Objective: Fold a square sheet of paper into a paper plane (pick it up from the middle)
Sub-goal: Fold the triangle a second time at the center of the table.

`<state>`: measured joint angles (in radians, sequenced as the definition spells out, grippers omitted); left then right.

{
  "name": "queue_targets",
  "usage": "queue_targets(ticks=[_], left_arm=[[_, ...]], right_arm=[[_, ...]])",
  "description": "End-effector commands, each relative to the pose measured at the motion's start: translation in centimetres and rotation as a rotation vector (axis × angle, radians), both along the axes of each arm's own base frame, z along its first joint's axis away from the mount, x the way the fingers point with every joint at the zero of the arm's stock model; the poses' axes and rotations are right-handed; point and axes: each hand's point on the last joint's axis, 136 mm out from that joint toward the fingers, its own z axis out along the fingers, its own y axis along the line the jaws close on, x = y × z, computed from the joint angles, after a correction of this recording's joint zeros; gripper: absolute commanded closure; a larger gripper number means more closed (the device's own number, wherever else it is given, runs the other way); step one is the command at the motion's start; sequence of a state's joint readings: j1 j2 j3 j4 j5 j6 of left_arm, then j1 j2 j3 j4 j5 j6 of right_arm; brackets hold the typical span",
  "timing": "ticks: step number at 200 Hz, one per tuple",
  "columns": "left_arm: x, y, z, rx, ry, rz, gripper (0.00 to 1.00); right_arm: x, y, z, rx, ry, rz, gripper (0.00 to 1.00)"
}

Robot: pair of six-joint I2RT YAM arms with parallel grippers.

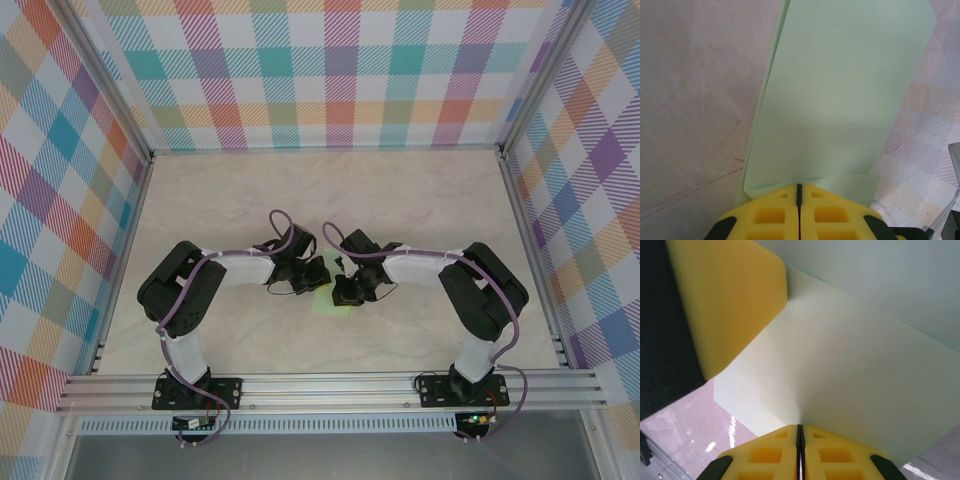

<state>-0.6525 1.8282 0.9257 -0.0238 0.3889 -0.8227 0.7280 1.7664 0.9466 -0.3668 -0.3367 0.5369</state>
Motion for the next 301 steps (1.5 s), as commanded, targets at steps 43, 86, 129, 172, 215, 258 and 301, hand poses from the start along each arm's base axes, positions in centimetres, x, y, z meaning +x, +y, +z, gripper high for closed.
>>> queue_targets(ticks=[43, 86, 129, 172, 215, 258, 301], left_arm=[[-3.8, 5.0, -6.6, 0.259, 0.166, 0.053, 0.94], [-3.9, 5.3, -6.7, 0.273, 0.169, 0.055, 0.94], [-3.9, 5.3, -6.7, 0.272, 0.168, 0.056, 0.94], [-3.8, 5.0, -6.5, 0.252, 0.162, 0.052, 0.94], [-3.7, 4.7, -6.4, 0.239, 0.158, 0.055, 0.94], [-3.7, 4.6, -6.5, 0.234, 0.162, 0.053, 0.94], [-3.8, 4.9, -6.6, 0.243, 0.164, 0.065, 0.94]], right_arm=[[-2.1, -1.8, -1.2, -0.080, 0.054, 0.071, 0.90], [-4.0, -3.1, -1.6, -0.085, 0.085, 0.084, 0.90], [-6.2, -4.8, -1.5, -0.086, 0.105, 0.096, 0.90], [-2.3, -2.5, 2.5, 0.006, -0.072, 0.057, 0.90], [1.9, 0.2, 2.4, 0.037, -0.149, -0.021, 0.90], [2.2, 0.0, 0.5, 0.004, -0.133, -0.035, 0.90], [-1.2, -2.3, -1.7, -0.036, -0.046, -0.013, 0.90]])
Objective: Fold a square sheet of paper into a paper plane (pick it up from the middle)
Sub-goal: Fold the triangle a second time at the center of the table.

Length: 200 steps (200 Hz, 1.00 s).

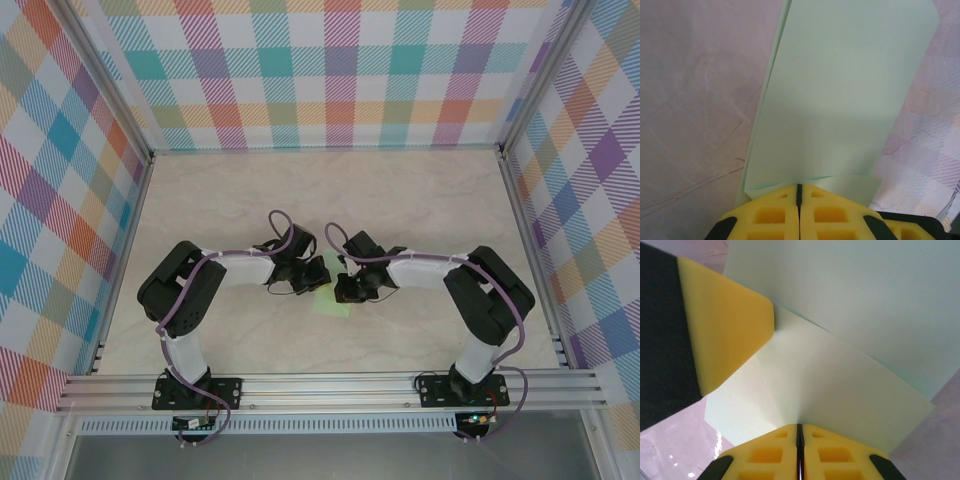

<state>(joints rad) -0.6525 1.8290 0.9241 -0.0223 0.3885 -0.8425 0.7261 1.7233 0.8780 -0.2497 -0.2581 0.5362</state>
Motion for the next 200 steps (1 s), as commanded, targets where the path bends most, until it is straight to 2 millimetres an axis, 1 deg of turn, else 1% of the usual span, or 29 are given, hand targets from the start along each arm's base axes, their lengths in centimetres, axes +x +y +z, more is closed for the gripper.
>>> queue_targets(ticks=[1, 15, 29, 48, 67, 90, 106, 118, 148, 172, 200], left_arm=[[-3.8, 4.9, -6.6, 0.244, 0.153, 0.048, 0.94], [-3.7, 4.9, -6.5, 0.247, 0.152, 0.049, 0.94], [-3.7, 4.9, -6.4, 0.246, 0.152, 0.049, 0.94], [-3.7, 4.8, -6.4, 0.243, 0.153, 0.047, 0.94], [-3.6, 4.7, -6.2, 0.237, 0.150, 0.046, 0.94], [-3.4, 4.5, -6.1, 0.232, 0.146, 0.042, 0.95], [-3.4, 4.3, -5.9, 0.228, 0.143, 0.039, 0.94], [-3.3, 4.3, -5.8, 0.225, 0.143, 0.039, 0.94], [-3.3, 3.9, -5.7, 0.214, 0.142, 0.031, 0.95], [-3.3, 3.9, -5.6, 0.212, 0.142, 0.033, 0.94], [-3.1, 3.6, -5.3, 0.200, 0.136, 0.026, 0.94]], right_arm=[[-2.7, -1.9, -1.5, -0.042, 0.073, 0.014, 0.90], [-4.2, -2.8, -1.8, -0.054, 0.105, 0.032, 0.90], [-5.5, -3.6, -1.6, -0.056, 0.127, 0.054, 0.91], [-6.3, -4.2, -0.6, -0.049, 0.113, 0.078, 0.91], [-5.5, -3.7, 0.9, -0.024, 0.065, 0.079, 0.90], [-3.5, -2.0, 2.7, 0.036, 0.002, 0.057, 0.90], [-2.5, -1.1, 3.4, 0.067, -0.025, 0.046, 0.90], [-2.2, -0.6, 3.3, 0.082, -0.024, 0.046, 0.90], [-2.1, 0.0, 2.1, 0.082, 0.015, 0.048, 0.90], [-2.7, -0.7, 0.7, 0.046, 0.047, 0.047, 0.90], [-4.2, -2.3, -0.7, -0.005, 0.089, 0.040, 0.91]])
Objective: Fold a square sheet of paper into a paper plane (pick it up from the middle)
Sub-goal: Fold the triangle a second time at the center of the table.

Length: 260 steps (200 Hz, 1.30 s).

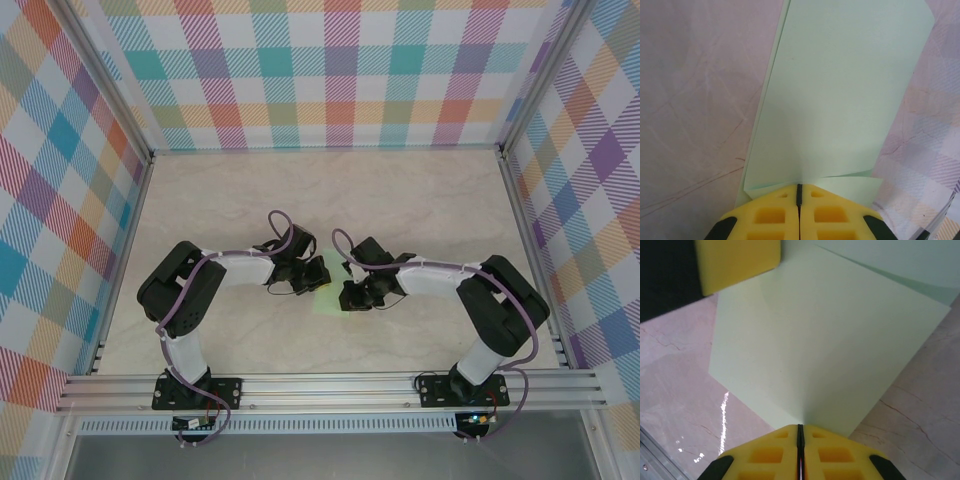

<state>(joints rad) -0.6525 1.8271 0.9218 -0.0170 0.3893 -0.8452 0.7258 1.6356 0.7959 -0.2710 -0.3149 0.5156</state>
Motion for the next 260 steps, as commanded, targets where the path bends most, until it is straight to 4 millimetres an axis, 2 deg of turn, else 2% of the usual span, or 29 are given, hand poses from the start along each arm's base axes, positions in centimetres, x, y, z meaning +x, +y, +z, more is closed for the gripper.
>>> queue_targets(ticks=[1, 28, 59, 76, 94, 135, 209, 260], left_arm=[[-3.1, 3.6, -5.4, 0.202, 0.139, 0.024, 0.94], [-2.3, 2.1, -4.0, 0.126, 0.094, -0.010, 0.94], [-0.9, -0.9, -0.2, -0.034, 0.003, -0.072, 0.91], [-0.9, -1.3, 1.5, -0.078, -0.030, -0.079, 0.89], [-1.5, -1.2, 2.1, -0.089, -0.039, -0.076, 0.88], [-3.6, -2.2, 2.2, -0.132, -0.017, -0.081, 0.89], [-5.0, -3.9, 1.5, -0.161, 0.017, -0.100, 0.91], [-6.1, -3.1, -0.5, -0.100, 0.061, -0.085, 0.92]], right_arm=[[-1.6, -1.2, -1.3, -0.036, 0.053, 0.003, 0.91], [-2.3, -2.4, -2.2, -0.088, 0.069, -0.012, 0.91], [-2.2, -3.0, -3.1, -0.139, 0.087, -0.035, 0.91], [-2.1, -3.3, -3.3, -0.161, 0.091, -0.049, 0.92], [-2.0, -3.3, -3.3, -0.170, 0.096, -0.056, 0.92], [-2.0, -3.3, -3.3, -0.173, 0.104, -0.056, 0.91], [-2.1, -3.3, -3.5, -0.177, 0.113, -0.059, 0.92], [-2.2, -3.5, -3.6, -0.185, 0.112, -0.064, 0.92]])
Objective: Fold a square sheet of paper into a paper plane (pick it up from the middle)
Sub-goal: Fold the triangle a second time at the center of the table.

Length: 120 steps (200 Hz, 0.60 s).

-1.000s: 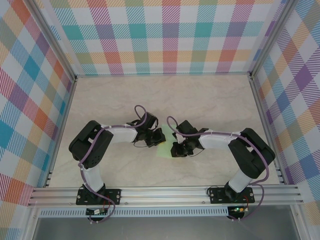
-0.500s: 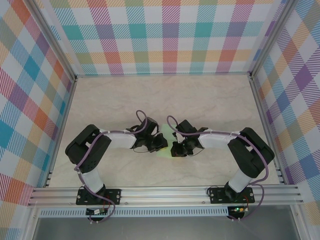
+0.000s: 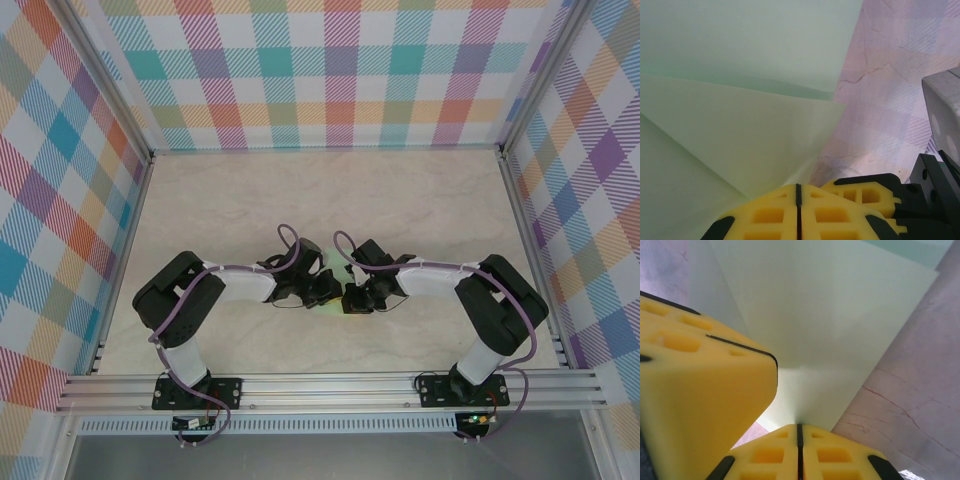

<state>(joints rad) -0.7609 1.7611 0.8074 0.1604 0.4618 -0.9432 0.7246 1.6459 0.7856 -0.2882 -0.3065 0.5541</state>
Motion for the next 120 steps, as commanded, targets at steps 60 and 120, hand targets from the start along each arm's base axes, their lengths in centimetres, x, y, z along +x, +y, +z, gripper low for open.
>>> queue_targets(ticks=[60, 120], left_arm=[[-2.0, 1.2, -4.5, 0.112, 0.085, 0.002, 0.93], [0.3, 4.0, -4.4, 0.241, 0.020, 0.053, 0.93]], right_arm=[[-2.1, -3.4, -3.4, -0.182, 0.091, -0.026, 0.92], [-3.6, -6.8, -5.2, -0.364, 0.144, -0.005, 0.91]])
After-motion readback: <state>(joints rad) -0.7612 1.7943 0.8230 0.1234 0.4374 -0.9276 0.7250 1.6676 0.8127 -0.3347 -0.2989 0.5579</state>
